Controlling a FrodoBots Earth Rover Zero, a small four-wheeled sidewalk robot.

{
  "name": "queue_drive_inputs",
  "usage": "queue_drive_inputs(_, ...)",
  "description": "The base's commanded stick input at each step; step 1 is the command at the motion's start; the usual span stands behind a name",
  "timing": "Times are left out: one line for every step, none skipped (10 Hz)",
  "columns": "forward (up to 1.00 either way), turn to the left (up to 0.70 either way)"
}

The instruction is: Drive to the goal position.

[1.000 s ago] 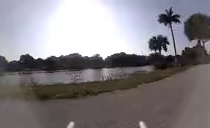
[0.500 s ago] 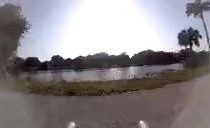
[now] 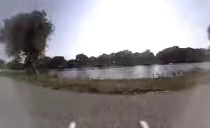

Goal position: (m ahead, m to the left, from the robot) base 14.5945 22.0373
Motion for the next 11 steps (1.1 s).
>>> queue_drive_inputs(0.00, 1.00)
queue_drive_inputs(0.00, 1.00)
queue_drive_inputs(0.00, 1.00)
queue_drive_inputs(0.00, 1.00)
queue_drive_inputs(0.00, 1.00)
queue_drive_inputs(0.00, 1.00)
queue_drive_inputs(0.00, 1.00)
queue_drive_inputs(0.00, 1.00)
queue_drive_inputs(0.00, 1.00)
queue_drive_inputs(0.00, 1.00)
queue_drive_inputs(0.00, 1.00)
